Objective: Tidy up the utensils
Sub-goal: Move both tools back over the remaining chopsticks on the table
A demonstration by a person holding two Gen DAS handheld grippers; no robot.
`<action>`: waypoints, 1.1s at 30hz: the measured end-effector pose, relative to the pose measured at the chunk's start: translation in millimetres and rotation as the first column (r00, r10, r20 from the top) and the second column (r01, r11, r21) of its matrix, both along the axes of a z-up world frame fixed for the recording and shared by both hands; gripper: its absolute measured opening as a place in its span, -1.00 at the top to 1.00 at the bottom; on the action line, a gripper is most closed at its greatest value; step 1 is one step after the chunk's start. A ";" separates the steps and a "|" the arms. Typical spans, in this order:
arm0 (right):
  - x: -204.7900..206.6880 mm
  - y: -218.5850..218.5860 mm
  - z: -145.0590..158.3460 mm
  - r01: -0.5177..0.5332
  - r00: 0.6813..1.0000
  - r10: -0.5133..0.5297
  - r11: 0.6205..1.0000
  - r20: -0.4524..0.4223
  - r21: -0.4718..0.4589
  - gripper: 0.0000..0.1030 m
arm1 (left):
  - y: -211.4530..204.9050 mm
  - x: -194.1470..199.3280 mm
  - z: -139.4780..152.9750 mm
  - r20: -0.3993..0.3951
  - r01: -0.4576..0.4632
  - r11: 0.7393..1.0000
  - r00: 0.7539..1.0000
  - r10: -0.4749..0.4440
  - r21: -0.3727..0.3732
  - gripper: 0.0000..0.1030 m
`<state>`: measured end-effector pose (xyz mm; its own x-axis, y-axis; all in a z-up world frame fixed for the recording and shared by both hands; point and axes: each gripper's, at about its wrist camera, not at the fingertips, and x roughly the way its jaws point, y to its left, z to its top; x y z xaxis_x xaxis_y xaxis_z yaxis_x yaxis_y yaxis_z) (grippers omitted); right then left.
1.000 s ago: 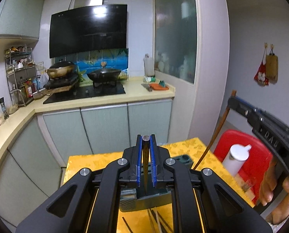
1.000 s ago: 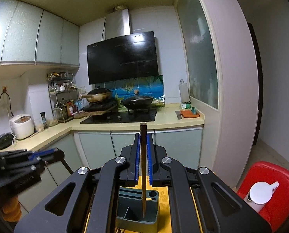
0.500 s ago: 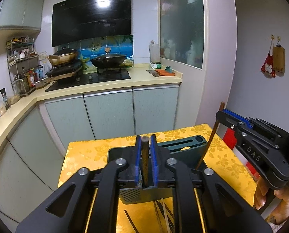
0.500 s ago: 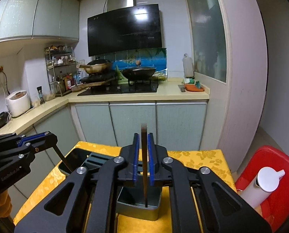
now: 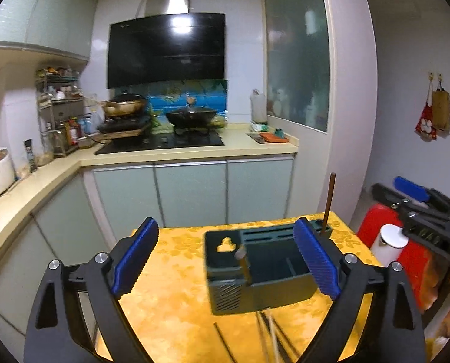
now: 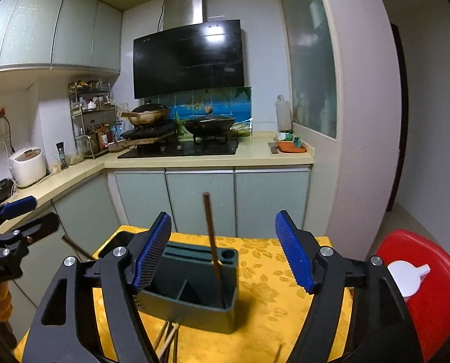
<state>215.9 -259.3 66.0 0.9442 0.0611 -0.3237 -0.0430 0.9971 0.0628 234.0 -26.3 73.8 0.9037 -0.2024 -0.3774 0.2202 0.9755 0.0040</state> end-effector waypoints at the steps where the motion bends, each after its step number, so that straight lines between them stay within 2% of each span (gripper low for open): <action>1: -7.1 -2.7 -2.6 0.004 1.000 -0.004 1.000 0.002 -0.001 -0.38 | 3.4 -4.8 -2.2 -0.001 -0.008 1.000 1.000 0.008 -0.001 -0.72; 9: -70.1 -15.0 -38.9 0.049 0.999 -0.049 0.999 0.001 -0.001 -0.44 | 35.1 -54.0 -48.2 -0.020 -0.094 0.996 0.995 0.094 0.008 -0.74; 18: -127.2 -20.2 -90.7 0.094 0.994 -0.092 0.995 -0.064 0.028 -0.50 | 60.2 -104.9 -118.3 -0.121 -0.183 0.983 0.975 0.186 0.031 -0.75; 27: -162.0 -13.4 -120.1 0.082 0.989 -0.074 0.995 -0.129 0.058 -0.50 | 63.3 -134.6 -148.2 -0.181 -0.185 0.980 0.964 0.196 0.079 -0.75; 33: -174.5 -6.0 -132.5 0.066 0.985 -0.059 0.997 -0.161 0.040 -0.50 | 67.6 -146.6 -154.1 -0.199 -0.188 0.980 0.960 0.197 0.066 -0.75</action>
